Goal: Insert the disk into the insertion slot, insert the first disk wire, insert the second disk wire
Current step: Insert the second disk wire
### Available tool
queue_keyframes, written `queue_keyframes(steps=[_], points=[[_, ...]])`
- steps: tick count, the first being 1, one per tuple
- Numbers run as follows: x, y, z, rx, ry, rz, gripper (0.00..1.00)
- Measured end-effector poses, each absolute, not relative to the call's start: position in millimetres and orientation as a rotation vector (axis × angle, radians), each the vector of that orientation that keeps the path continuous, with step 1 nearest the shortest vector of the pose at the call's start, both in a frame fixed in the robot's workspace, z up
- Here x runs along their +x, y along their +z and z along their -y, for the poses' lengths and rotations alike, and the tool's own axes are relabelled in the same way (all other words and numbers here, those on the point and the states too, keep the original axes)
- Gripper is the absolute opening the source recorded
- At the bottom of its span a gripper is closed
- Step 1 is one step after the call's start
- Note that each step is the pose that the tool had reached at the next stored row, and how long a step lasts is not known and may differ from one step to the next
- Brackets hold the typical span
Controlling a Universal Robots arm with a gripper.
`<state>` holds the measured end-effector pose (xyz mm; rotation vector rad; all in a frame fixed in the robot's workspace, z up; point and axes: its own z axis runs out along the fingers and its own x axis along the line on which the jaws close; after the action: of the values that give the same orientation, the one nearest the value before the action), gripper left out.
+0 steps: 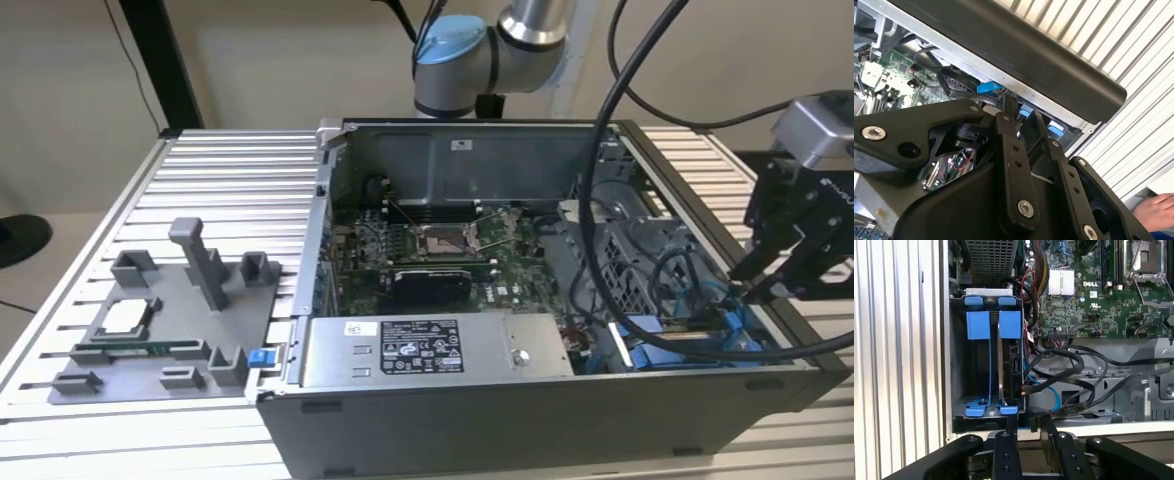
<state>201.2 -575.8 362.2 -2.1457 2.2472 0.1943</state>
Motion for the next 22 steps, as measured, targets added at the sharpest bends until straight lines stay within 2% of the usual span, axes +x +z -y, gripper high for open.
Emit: queue_keyframes(steps=[18,19,22], points=[[207.4,353.9,575.8,-2.119,0.299,-2.216,1.0],[207.4,353.6,575.8,-2.118,0.307,-2.216,0.0],[207.4,352.9,575.9,-2.118,0.327,-2.216,0.0]])
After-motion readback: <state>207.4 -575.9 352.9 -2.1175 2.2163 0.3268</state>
